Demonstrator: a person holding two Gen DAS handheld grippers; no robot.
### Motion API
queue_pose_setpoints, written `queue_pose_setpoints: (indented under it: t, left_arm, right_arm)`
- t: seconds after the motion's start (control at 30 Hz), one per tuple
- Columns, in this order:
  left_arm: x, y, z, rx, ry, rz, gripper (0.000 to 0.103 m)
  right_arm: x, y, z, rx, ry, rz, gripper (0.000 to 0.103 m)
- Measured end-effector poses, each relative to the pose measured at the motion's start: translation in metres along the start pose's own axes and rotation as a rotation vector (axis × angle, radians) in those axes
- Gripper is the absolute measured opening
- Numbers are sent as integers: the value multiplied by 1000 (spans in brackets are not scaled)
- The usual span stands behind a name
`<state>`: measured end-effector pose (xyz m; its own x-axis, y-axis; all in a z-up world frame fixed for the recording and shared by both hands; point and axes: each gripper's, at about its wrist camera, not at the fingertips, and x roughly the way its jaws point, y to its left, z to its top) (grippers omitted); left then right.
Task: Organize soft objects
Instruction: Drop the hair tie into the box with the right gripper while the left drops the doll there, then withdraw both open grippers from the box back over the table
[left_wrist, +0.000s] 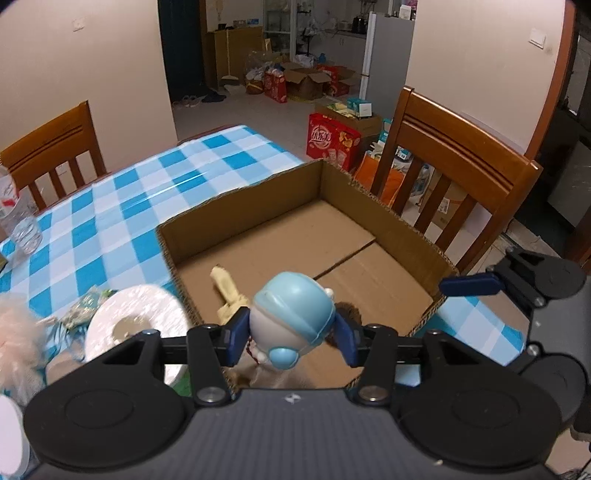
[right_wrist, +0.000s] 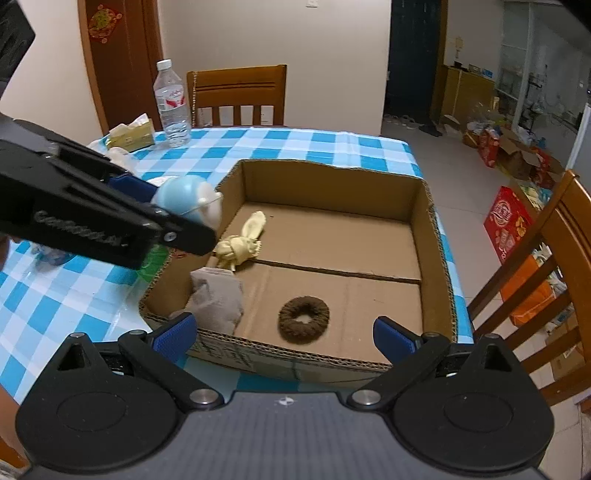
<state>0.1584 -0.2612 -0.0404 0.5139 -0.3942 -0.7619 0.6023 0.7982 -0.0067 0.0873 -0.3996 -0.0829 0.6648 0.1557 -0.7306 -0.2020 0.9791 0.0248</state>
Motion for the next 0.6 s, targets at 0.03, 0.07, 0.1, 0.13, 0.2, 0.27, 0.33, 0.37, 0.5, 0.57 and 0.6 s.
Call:
queue_pose_setpoints:
  t: [0.03,0.07,0.1,0.13,0.2,0.27,0.33,0.37,0.5,0.57,0.6]
  left_arm:
    - [2,0,0,0,-1,3,81]
    - [2,-1,0,-1,-10,9,87]
    - [0,-2,-2,3,-30,16,90]
    - [-1,-3,-4,11,-39,20,90]
    - [-3,-3,-7,15,-37,30,94]
    - [-7,0,-12,7,-38,37,95]
    - [-11,2,-17,-2,-37,47,95]
    - [-13,4,-19,-10,-39,55,96]
    - [-21,12,-29,-51,-39,87,98]
    - [-25,17,-34,-71,-39,104,98]
    - [-27,19,-37,-80,-39,110,98]
  right_arm:
    - [0,-2,-1,3,2,-1,103]
    - [0,-3,-1,5,4,-2,103]
    - [0,-4,-2,6,6,-5,103]
    - [1,-4,-3,7,9,-7,103]
    - [1,-5,-4,7,13,-10,103]
    - [2,-6,-4,8,18,-13,103]
    - [4,-6,-4,9,21,-11,103]
    - [5,-6,-4,9,22,-12,103]
    - [6,-2,-1,7,22,-10,103]
    - [7,0,0,2,21,-9,103]
    - [7,1,1,0,22,-9,103]
